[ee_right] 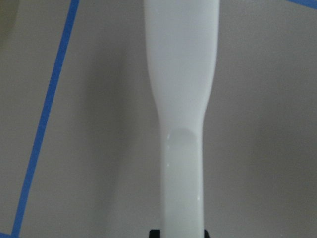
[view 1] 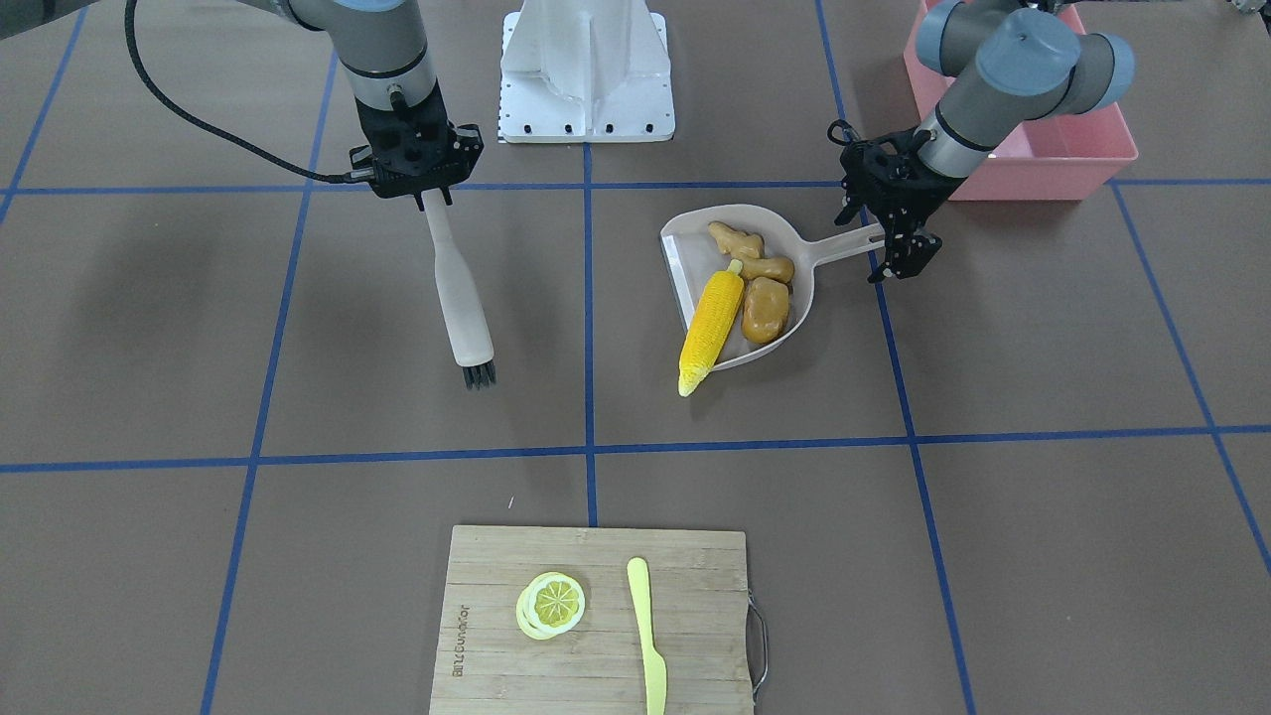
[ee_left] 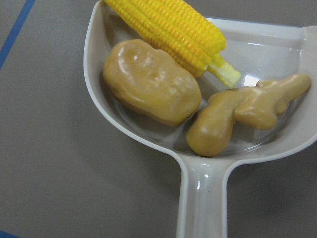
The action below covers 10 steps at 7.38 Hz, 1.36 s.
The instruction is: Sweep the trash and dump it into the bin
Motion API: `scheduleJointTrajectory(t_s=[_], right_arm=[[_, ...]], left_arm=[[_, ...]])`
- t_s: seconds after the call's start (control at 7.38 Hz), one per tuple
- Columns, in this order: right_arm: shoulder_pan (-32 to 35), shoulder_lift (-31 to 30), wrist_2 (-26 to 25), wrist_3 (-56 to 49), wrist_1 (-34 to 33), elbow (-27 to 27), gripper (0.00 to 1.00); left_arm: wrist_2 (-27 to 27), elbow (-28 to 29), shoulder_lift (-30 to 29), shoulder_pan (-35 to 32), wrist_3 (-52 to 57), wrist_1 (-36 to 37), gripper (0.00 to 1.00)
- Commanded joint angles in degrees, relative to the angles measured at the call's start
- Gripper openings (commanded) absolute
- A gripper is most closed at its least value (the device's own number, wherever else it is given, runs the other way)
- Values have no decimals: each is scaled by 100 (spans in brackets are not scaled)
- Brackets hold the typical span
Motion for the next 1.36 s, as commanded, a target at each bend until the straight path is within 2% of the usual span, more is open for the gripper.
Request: scheduleJointTrajectory(t_s=[0.0, 0.41, 0.54, 1.22], right_arm=[[-19, -2, -1, 0, 0, 5, 0], [-10, -2, 8, 0, 8, 5, 0], [-10, -2, 8, -9, 8, 14, 0], [139, -2, 60, -9, 17, 40, 0]], left_arm=[[0, 4, 0, 0, 24, 0, 83], [0, 40, 0, 0, 24, -61, 87], [0, 40, 0, 0, 33, -70, 96], [0, 40, 0, 0, 24, -88, 98]])
